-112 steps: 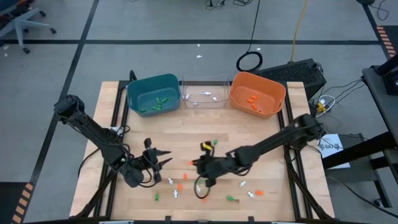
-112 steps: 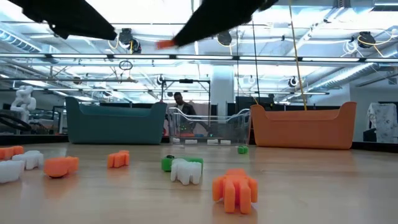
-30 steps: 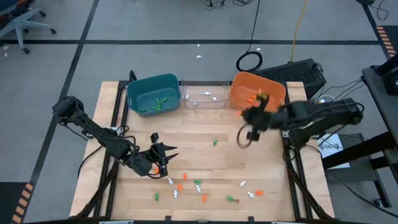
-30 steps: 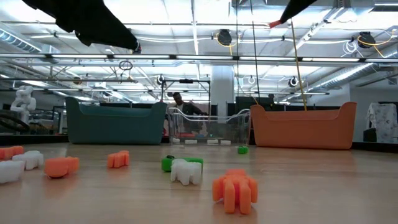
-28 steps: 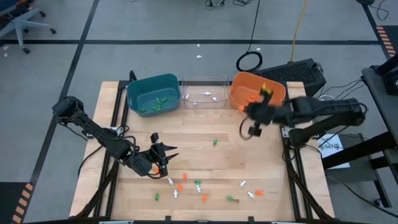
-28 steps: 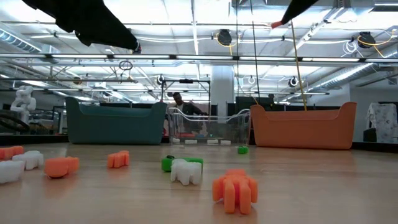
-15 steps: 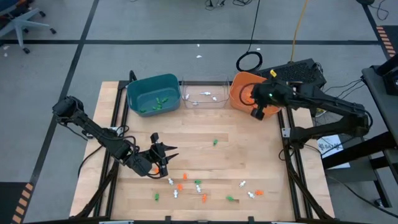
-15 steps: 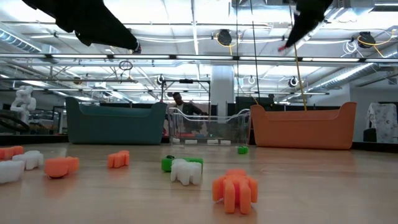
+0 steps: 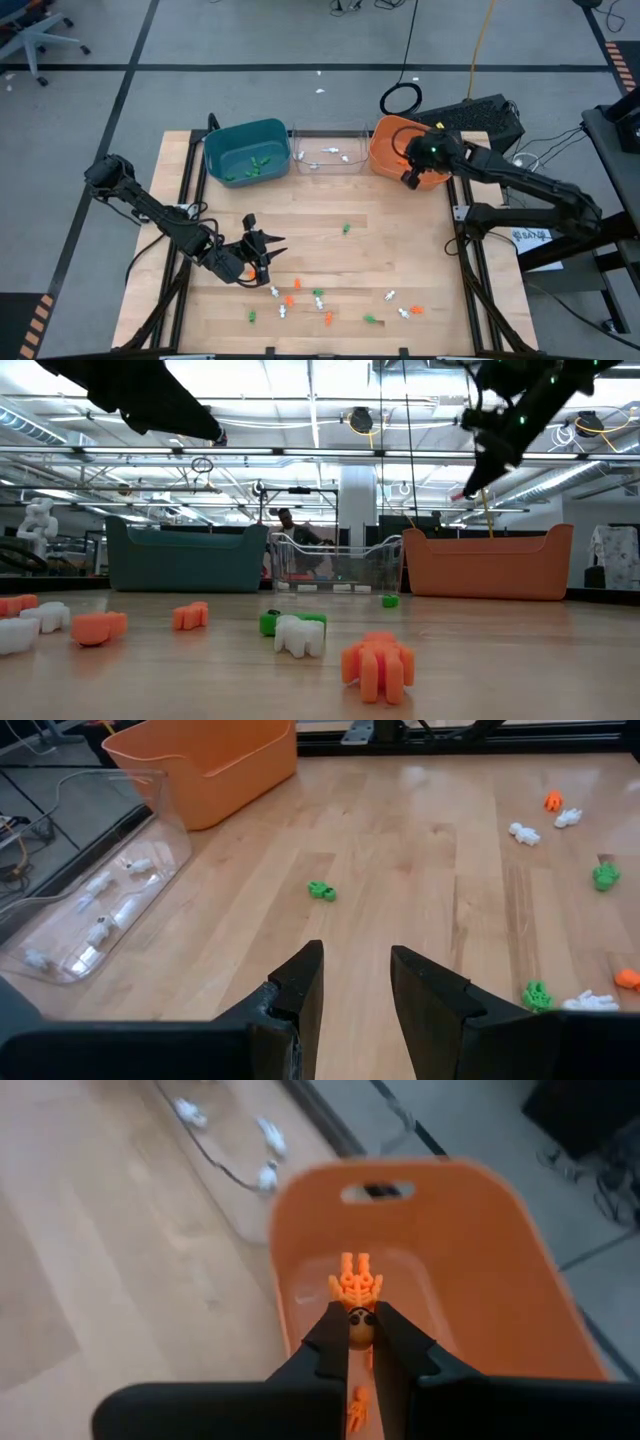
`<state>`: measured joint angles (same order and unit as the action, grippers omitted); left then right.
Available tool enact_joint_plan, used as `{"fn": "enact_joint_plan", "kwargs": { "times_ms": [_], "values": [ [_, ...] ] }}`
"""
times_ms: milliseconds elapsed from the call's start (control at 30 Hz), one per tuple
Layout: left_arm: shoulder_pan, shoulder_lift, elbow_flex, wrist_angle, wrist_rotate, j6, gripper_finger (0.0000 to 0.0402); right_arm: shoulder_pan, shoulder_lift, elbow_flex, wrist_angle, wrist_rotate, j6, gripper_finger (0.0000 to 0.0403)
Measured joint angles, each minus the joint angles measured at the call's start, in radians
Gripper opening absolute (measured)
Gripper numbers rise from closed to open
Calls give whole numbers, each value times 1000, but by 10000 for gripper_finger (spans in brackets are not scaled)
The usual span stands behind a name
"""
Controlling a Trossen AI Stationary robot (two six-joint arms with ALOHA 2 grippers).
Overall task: Sort Halloween decoration
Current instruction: Put the orange skeleton toy into the orange bin
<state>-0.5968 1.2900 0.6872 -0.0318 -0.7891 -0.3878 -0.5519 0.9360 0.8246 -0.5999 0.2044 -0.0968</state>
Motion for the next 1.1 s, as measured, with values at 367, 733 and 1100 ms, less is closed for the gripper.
{"fn": "enact_joint_plan", "kwargs": {
  "times_ms": [367,733,1100],
  "values": [
    [0,0,0,15,0,0,118,-126,35,-216,204,6,57,4],
    [0,0,0,16,0,0,118,-188,100,-251,260,10,66,4],
    [0,0,0,17,0,-1,118,-195,166,-251,254,82,132,89]
  ]
}}
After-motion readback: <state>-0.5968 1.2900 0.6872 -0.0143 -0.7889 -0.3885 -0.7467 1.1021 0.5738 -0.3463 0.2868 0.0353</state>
